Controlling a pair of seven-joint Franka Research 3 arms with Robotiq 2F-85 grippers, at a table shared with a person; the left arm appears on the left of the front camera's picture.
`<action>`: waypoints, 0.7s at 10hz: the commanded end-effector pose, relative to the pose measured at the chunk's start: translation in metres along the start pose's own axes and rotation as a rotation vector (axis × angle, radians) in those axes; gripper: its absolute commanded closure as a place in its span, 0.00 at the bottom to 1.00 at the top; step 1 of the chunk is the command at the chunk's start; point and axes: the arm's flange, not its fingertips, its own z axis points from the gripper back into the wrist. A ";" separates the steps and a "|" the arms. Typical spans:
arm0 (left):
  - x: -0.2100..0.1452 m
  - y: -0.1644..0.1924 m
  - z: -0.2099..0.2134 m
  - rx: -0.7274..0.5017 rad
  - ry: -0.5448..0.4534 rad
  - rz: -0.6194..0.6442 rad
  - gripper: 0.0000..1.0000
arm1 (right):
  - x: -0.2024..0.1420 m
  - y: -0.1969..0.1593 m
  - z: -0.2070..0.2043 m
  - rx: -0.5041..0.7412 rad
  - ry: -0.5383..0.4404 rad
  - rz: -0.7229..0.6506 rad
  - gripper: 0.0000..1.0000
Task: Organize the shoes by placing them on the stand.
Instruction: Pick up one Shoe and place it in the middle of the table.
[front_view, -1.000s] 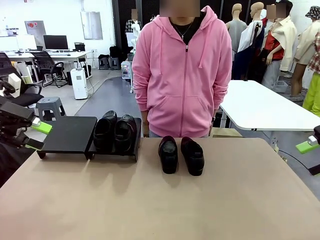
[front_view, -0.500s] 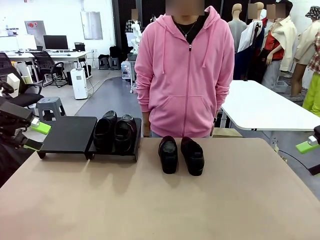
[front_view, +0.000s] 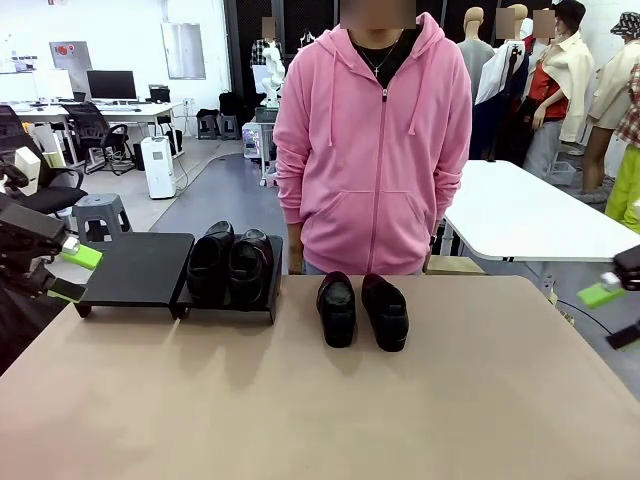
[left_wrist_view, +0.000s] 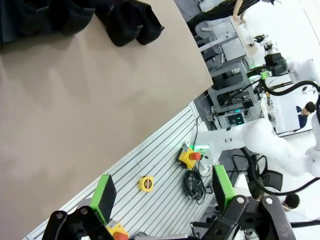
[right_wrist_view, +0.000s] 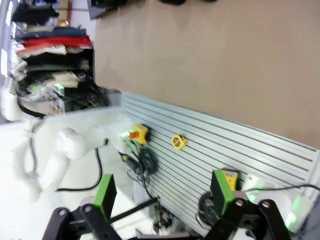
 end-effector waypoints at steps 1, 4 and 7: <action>0.001 -0.002 0.002 -0.014 -0.003 0.003 0.00 | 0.102 0.090 -0.056 -0.196 0.145 -0.006 0.00; 0.001 -0.002 0.002 -0.014 -0.003 0.003 0.00 | 0.192 0.181 -0.205 -0.533 0.064 -0.127 0.00; 0.001 -0.002 0.002 -0.014 -0.003 0.003 0.00 | 0.178 0.186 -0.243 -0.695 0.068 -0.121 0.00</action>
